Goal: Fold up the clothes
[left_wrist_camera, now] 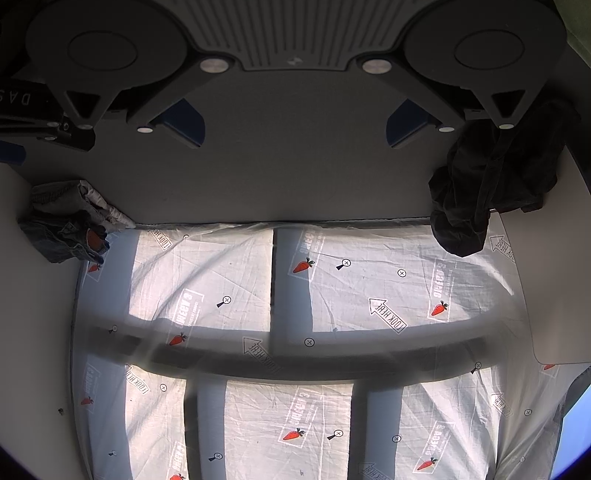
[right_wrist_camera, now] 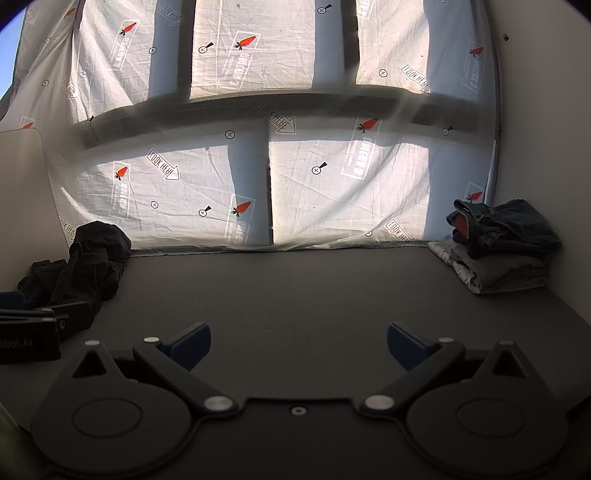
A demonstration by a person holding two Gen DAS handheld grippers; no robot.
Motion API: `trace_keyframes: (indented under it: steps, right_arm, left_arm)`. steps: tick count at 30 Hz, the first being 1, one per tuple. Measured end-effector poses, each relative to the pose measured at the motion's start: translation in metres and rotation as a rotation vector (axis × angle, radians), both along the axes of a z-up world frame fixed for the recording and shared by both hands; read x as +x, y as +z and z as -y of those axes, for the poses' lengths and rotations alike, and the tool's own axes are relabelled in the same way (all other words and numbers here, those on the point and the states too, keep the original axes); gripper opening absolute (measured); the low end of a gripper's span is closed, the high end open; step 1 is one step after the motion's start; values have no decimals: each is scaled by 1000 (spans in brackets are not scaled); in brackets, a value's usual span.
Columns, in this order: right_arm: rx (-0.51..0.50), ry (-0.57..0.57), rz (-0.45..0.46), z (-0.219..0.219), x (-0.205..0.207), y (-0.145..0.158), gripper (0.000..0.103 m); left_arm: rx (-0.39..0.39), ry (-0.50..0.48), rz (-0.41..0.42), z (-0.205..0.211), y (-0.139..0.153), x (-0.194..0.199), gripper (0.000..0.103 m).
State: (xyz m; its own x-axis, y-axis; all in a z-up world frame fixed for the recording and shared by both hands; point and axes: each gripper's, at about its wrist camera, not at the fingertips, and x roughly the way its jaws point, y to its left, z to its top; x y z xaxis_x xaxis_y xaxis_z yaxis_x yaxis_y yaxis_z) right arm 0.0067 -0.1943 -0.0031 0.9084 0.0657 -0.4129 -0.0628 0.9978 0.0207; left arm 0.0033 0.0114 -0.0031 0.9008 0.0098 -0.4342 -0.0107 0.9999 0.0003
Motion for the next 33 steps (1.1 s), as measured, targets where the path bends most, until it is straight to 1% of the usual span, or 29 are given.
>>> trace_keyframes:
  steps: [24,28,33]
  right_arm:
    - [3,-5,7,1,-2,-1,103]
    - [15,-22,5,1,-2,-1,103]
    - [31,-49,-2,4,-2,-4,103]
  left_arm:
    - [4,4,-2,4,0,-1,103]
    - [14,-3,-13,6,-1,-2,103]
    - [8,-21,-37,13,-5,1,103]
